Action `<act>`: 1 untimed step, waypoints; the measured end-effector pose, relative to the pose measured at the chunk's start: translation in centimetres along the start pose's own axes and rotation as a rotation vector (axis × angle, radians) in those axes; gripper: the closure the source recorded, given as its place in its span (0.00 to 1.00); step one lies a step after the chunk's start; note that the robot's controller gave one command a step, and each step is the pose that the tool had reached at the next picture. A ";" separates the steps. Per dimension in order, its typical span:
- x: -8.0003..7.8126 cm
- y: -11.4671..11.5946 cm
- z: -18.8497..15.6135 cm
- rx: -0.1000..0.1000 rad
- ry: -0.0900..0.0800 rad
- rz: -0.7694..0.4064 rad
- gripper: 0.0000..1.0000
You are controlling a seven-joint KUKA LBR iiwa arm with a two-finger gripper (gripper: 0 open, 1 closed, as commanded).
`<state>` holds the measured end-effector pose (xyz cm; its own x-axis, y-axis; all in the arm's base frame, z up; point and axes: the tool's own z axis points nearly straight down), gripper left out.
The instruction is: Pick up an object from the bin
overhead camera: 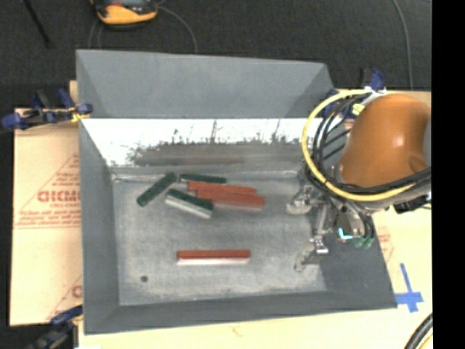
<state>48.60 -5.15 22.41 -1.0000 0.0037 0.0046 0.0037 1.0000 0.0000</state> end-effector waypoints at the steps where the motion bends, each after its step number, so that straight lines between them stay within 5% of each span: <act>1: -0.1 0.0 -0.3 0.001 -0.006 -0.002 0.00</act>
Offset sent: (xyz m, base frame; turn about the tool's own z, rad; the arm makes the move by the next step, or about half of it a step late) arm 0.0093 0.0638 -0.1210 -0.0654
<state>48.68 -5.13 22.75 -1.0000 0.0016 -0.0017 0.0016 1.0000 -0.0009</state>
